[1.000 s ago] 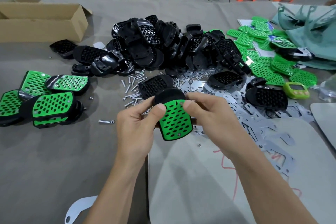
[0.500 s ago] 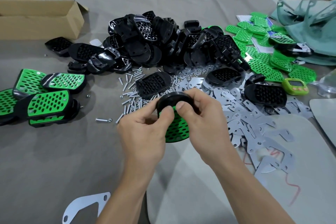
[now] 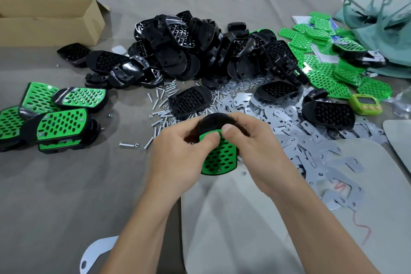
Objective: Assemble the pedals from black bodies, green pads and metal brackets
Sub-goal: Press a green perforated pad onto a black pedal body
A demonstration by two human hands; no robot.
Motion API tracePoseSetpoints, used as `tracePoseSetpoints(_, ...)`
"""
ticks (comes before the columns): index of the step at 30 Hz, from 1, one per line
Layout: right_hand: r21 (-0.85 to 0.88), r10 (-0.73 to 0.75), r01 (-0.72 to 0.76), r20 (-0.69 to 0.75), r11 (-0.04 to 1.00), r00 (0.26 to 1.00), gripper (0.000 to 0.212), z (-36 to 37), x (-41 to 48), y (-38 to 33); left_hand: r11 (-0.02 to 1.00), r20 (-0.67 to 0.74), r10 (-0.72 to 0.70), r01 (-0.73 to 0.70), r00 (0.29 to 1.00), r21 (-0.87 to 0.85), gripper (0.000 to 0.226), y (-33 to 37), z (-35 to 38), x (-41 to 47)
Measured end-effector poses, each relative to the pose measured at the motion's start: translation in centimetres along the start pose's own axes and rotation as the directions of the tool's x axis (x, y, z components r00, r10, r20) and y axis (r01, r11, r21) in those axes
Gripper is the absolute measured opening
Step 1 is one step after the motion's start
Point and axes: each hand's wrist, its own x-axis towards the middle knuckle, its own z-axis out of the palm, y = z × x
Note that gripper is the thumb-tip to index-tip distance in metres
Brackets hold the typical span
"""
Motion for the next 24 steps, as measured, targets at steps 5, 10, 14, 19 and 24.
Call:
tracePoseSetpoints(5,-0.009,-0.046,0.046,0.026,0.999,0.999,0.021,0.3,0.1,-0.4,0.951,-0.085,-0.042,0.014,0.995,-0.307,0.030,0.3,0.6,-0.3)
tracePoseSetpoints(10,-0.028,-0.059,0.058,-0.015,0.998,0.998,0.019,0.9,0.1,0.0,0.911,-0.115,-0.093,0.038,0.989,-0.411,0.030,0.1,0.8,-0.8)
tracePoseSetpoints(14,0.019,-0.032,0.033,-0.082,0.999,0.996,0.023,1.3,0.1,0.4,0.909,-0.061,-0.111,0.076,0.992,-0.410,0.032,-0.1,0.8,-0.5)
tracePoseSetpoints(19,0.158,0.068,-0.049,-0.121,0.986,0.990,0.024,1.4,-0.1,1.0,0.909,0.075,-0.120,0.139,0.990,-0.393,0.029,0.2,0.4,0.2)
tracePoseSetpoints(24,0.320,0.131,-0.119,-0.015,0.940,0.991,0.029,0.0,-0.2,0.2,0.850,0.361,-0.042,0.223,0.932,-0.477,0.040,0.0,-2.5,0.8)
